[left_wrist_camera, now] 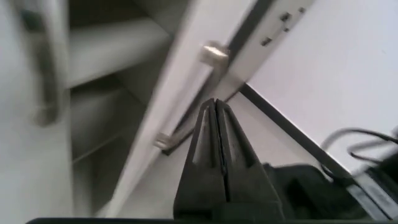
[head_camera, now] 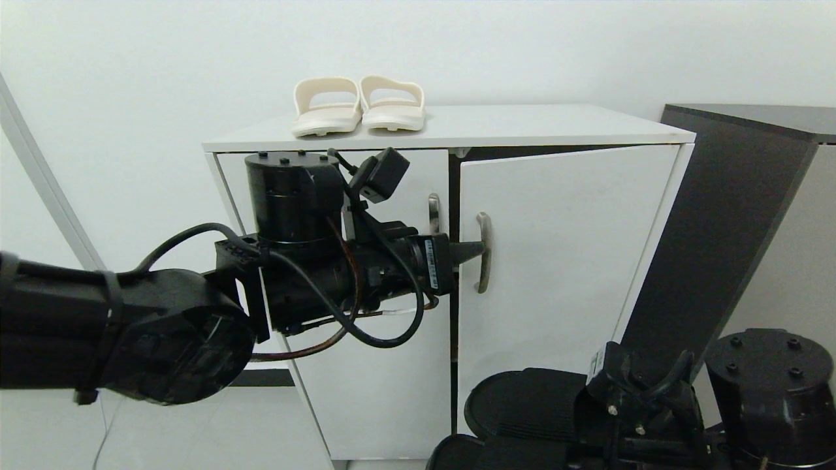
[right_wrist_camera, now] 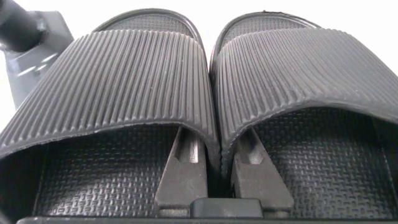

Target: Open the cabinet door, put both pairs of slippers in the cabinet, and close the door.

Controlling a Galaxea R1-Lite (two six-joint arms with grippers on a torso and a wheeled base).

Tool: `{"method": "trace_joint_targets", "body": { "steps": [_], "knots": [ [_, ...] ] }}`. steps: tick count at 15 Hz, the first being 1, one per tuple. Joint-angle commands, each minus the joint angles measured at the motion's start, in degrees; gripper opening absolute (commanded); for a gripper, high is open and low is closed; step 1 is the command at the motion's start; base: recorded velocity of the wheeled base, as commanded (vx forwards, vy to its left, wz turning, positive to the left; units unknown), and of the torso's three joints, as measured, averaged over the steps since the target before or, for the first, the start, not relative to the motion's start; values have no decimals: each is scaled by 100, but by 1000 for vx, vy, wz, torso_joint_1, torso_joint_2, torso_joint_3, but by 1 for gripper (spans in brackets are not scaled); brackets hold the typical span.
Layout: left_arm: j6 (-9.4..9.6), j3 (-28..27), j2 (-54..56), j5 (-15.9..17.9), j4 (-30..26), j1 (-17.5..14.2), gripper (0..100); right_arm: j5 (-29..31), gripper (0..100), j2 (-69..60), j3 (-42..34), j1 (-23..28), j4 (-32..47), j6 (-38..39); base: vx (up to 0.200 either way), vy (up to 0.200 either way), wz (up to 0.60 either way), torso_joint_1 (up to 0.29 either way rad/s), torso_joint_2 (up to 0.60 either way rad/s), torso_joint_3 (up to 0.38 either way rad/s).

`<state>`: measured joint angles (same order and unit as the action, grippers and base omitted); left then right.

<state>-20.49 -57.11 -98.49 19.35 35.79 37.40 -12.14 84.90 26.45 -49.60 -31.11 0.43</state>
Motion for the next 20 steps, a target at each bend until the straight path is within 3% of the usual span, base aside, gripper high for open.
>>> {"method": "trace_joint_targets", "body": {
  "steps": [1, 5, 7, 12, 15, 20],
  "knots": [
    [1, 157, 330, 8, 16, 110, 0, -60, 0, -78, -61, -5, 0, -16, 0, 0, 0, 0, 0, 0],
    [1, 622, 893, -10, 16, 400, 0, -69, 0, -131, -114, -23, -53, -25, 0, 0, 0, 0, 0, 0],
    [1, 816, 1156, -27, 16, 400, 0, -78, 0, -131, -167, -93, -53, -69, 0, 0, 0, 0, 0, 0],
    [-60, 772, 893, -1, 174, -66, 0, -104, 0, -324, -334, -234, -53, -341, 0, 0, 0, 0, 0, 0],
    [-271, 411, 216, -27, 648, -163, 0, -95, 0, -368, -343, -348, -53, -341, 0, 0, 0, 0, 0, 0],
    [-271, -450, -637, -27, 657, -154, 0, -95, 0, -342, -413, -427, -53, -341, 0, 0, 0, 0, 0, 0]
  ]
}}
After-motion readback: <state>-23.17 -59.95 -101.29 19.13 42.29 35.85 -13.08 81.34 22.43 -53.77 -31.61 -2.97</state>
